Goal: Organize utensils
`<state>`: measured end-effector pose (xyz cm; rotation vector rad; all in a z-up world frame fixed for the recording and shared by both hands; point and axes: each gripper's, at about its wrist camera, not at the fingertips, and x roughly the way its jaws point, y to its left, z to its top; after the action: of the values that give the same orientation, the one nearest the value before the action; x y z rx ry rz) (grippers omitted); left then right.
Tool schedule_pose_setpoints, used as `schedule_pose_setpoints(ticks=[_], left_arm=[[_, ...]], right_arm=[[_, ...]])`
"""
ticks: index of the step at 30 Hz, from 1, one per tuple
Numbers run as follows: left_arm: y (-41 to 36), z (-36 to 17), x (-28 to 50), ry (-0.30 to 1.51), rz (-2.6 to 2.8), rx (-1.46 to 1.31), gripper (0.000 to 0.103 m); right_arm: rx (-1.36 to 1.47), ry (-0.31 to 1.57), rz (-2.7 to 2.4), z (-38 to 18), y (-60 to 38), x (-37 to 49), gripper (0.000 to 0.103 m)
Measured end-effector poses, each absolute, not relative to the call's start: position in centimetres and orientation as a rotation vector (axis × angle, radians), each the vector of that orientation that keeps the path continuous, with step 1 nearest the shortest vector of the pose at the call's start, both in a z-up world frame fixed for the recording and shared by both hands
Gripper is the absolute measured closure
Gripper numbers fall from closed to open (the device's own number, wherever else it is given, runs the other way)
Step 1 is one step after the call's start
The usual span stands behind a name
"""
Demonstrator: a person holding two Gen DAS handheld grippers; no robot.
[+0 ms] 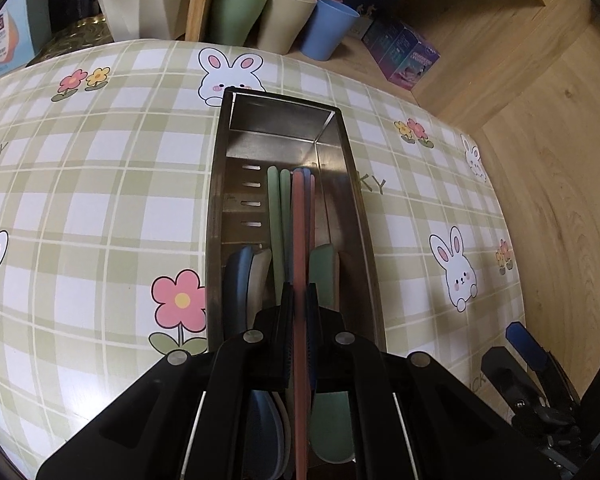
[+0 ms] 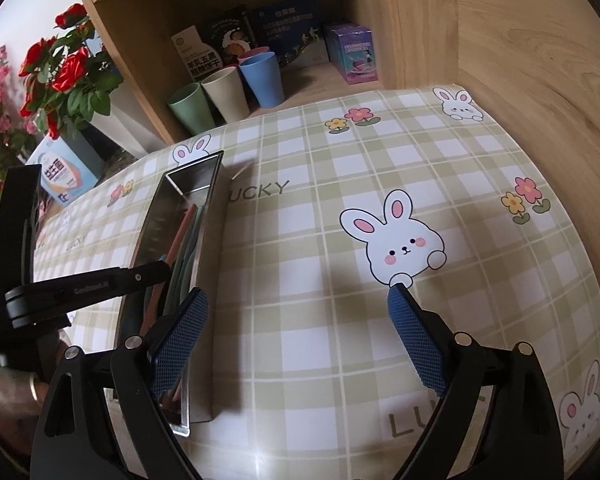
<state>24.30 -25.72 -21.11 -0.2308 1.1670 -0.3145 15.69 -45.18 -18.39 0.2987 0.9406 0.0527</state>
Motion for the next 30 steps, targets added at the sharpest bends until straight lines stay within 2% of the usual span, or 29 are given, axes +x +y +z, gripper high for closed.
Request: schedule_pose_setpoints(ticks=[11, 19, 22, 25, 27, 29, 30], left_arm=[[-24.7, -18.5, 23.3, 1.109, -0.344, -0.139, 0.094], [-21.5, -14.7, 21.2, 1.008, -0.338, -0.048, 0.074], [-19.9, -13.0, 20.2, 0.965, -0.338, -0.022, 0.063], [-18.0, -11.0, 18.7, 0.895, -0.339, 0.016, 0.048], [-16.8, -9.6, 17.6, 0.847, -0.337, 0.04, 0.03], [-15.6, -8.4, 16.6, 0.805, -0.333, 0.051, 0.015], [-14.8, -7.8, 16.1, 0.786, -0.323, 0.056, 0.011]], right_arm=[[0.269, 0.93, 0.04, -16.3, -43.8, 14.9, 0.015], [0.258, 0.876, 0.058, -12.6, -41.4, 13.8, 0.015], [0.251, 0.855, 0.067, -11.4, -40.1, 13.3, 0.015], [0.243, 0.829, 0.076, -10.0, -38.6, 12.6, 0.015], [0.239, 0.807, 0.08, -9.2, -37.7, 12.1, 0.015], [0.238, 0.784, 0.087, -8.2, -36.6, 11.5, 0.015], [0.238, 0.771, 0.092, -7.8, -36.1, 11.2, 0.015]])
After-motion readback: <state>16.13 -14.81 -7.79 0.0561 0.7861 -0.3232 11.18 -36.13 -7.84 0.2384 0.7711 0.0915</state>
